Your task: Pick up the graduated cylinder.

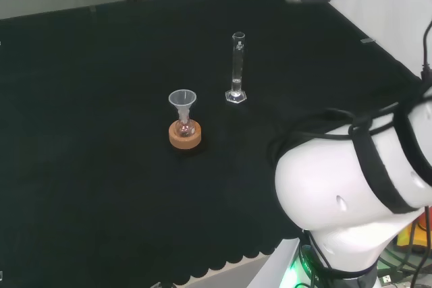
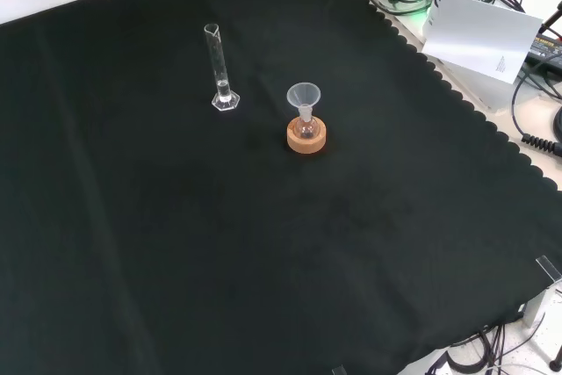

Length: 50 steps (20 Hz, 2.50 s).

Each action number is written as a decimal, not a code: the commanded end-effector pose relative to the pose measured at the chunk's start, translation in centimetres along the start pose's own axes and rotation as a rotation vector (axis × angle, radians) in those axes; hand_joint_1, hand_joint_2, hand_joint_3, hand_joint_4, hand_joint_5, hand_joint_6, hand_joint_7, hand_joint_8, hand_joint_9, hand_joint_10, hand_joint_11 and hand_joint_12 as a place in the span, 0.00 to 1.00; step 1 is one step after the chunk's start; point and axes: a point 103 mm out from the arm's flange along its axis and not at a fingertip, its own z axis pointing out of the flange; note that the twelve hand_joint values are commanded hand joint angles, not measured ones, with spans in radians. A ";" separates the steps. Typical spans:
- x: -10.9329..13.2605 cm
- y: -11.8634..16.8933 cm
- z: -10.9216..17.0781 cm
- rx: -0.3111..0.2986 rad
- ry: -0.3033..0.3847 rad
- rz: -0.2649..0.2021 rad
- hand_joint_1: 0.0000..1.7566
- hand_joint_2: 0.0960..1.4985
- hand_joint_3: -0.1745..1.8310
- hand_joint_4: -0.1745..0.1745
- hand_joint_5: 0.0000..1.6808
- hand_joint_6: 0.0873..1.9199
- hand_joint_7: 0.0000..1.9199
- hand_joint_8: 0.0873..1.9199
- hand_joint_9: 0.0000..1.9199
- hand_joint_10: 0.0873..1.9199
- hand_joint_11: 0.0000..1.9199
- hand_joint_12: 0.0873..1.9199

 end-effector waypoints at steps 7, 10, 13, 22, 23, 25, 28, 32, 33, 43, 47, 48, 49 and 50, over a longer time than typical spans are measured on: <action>-7.0 5.0 11.1 0.035 0.138 -0.054 0.20 0.82 0.07 0.36 0.19 0.00 0.06 0.30 0.17 0.31 0.06 0.71; -7.0 5.5 12.6 0.036 0.155 -0.077 0.22 0.81 0.06 0.36 0.19 0.00 0.06 0.30 0.17 0.31 0.06 0.71; -6.9 5.9 14.1 0.034 0.174 -0.102 0.22 0.80 0.06 0.36 0.19 0.00 0.06 0.30 0.17 0.31 0.06 0.71; -7.3 6.4 19.0 0.062 0.271 -0.147 0.28 0.76 0.04 0.37 0.19 0.00 0.09 0.31 0.21 0.32 0.11 0.70; -7.3 6.5 19.4 0.068 0.292 -0.153 0.29 0.75 0.04 0.37 0.19 0.00 0.10 0.31 0.21 0.32 0.11 0.69; -7.2 6.7 20.0 0.065 0.326 -0.170 0.31 0.74 0.03 0.37 0.19 0.00 0.10 0.31 0.22 0.32 0.12 0.69; -7.2 6.8 21.0 0.069 0.373 -0.181 0.34 0.73 0.03 0.37 0.19 0.00 0.09 0.31 0.21 0.31 0.12 0.69; -7.2 6.8 22.0 0.082 0.380 -0.183 0.35 0.73 0.02 0.37 0.19 0.00 0.09 0.31 0.21 0.31 0.12 0.68; -7.3 6.8 22.1 0.083 0.378 -0.181 0.36 0.73 0.02 0.37 0.19 0.00 0.09 0.31 0.21 0.31 0.12 0.68; -8.3 5.7 23.6 0.060 0.469 -0.221 0.39 0.73 0.00 0.36 0.23 0.00 0.13 0.31 0.26 0.30 0.15 0.68; -8.3 5.8 24.5 0.058 0.530 -0.245 0.40 0.72 0.00 0.36 0.22 0.00 0.12 0.31 0.25 0.29 0.15 0.68; -8.3 5.8 24.8 0.052 0.545 -0.245 0.41 0.72 0.00 0.36 0.22 0.00 0.12 0.31 0.25 0.29 0.15 0.68; -8.3 5.9 25.1 0.047 0.563 -0.243 0.41 0.71 0.00 0.36 0.22 0.00 0.12 0.31 0.24 0.29 0.15 0.67; -8.3 6.0 25.4 0.042 0.577 -0.243 0.42 0.71 0.00 0.36 0.22 0.00 0.11 0.30 0.24 0.29 0.15 0.67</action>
